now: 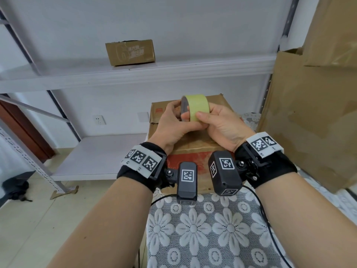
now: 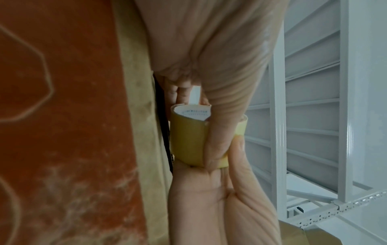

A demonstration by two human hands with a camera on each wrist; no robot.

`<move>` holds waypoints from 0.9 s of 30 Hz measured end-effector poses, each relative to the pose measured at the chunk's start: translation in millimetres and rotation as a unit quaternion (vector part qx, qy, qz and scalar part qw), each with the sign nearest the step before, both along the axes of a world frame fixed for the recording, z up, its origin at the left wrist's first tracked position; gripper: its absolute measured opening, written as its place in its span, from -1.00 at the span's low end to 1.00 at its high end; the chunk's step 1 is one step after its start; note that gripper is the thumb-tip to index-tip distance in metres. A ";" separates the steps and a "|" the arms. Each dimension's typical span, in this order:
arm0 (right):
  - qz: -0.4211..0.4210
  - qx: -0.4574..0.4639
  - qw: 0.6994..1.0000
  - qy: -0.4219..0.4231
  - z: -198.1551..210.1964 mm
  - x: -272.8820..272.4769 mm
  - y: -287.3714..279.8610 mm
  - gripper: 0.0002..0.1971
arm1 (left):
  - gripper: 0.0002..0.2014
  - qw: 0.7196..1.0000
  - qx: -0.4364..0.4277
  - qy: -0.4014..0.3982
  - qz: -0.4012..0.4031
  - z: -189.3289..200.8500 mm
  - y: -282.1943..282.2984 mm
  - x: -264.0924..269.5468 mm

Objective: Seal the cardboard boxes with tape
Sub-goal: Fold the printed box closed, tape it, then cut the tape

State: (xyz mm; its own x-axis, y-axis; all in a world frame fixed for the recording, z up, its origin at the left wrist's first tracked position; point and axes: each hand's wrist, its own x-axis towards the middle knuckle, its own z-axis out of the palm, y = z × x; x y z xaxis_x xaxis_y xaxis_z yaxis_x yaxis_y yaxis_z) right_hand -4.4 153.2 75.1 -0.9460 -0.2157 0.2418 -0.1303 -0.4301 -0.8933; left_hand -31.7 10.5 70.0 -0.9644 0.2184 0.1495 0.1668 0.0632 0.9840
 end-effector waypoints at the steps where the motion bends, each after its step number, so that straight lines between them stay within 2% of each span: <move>1: -0.018 -0.008 1.000 -0.005 -0.2 -1.0 -0.6 -0.82 | -0.18 1.000 0.005 -0.001 -0.001 0.3 0.1 0.5; 5: -0.056 -0.018 0.998 -0.013 -0.1 -2.0 -2.4 -0.83 | -0.14 1.000 0.001 0.007 0.001 -0.3 0.9 1.7; 17: 0.020 -0.031 0.999 0.020 0.0 3.0 2.8 -0.68 | -0.05 1.000 0.014 0.003 0.007 -0.2 -2.9 1.3; 27: -0.012 -0.034 0.998 -0.048 7.4 4.3 -2.1 -0.70 | 0.07 0.999 -0.018 0.023 0.026 -4.7 0.6 -1.4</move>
